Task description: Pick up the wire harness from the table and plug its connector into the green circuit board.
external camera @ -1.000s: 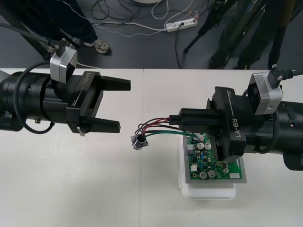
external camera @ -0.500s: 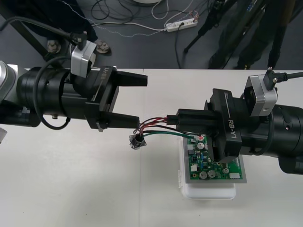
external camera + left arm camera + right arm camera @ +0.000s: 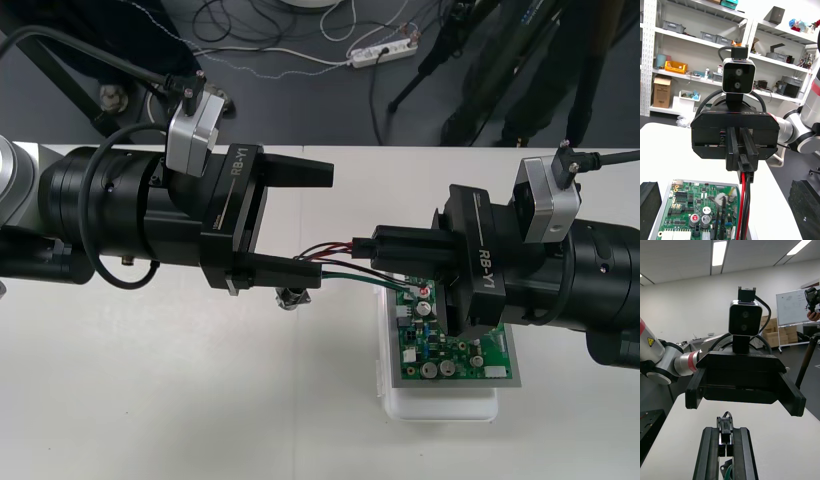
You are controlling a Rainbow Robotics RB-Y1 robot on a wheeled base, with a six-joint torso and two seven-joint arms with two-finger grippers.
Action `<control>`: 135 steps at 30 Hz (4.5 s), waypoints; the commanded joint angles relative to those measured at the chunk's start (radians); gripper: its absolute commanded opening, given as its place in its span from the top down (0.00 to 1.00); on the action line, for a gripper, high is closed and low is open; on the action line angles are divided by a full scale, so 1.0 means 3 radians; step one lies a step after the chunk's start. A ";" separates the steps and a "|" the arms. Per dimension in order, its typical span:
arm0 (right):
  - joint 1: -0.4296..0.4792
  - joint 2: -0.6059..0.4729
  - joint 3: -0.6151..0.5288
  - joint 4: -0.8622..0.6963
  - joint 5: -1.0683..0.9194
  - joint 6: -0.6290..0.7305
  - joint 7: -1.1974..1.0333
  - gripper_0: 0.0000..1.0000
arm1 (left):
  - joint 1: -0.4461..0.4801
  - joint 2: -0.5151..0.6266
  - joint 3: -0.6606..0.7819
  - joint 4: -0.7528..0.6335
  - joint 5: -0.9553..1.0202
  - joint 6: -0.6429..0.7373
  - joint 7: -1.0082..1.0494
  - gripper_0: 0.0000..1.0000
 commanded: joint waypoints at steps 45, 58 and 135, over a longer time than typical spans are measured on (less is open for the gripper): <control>0.0053 0.0051 -0.0021 -0.0118 0.0006 0.0026 0.0082 1.00 | -0.0167 -0.0127 -0.0277 -0.0138 -0.0203 0.0396 -0.0010 0.10; 0.0053 0.0051 -0.0021 -0.0118 0.0006 0.0020 0.0082 1.00 | -0.0208 -0.0132 -0.0282 -0.0138 -0.0193 0.0432 0.0036 0.31; 0.0074 0.0000 -0.0118 -0.0118 -0.0009 -0.0056 0.0052 0.91 | -0.0187 -0.0056 -0.0277 -0.0138 -0.0132 0.0437 0.0036 1.00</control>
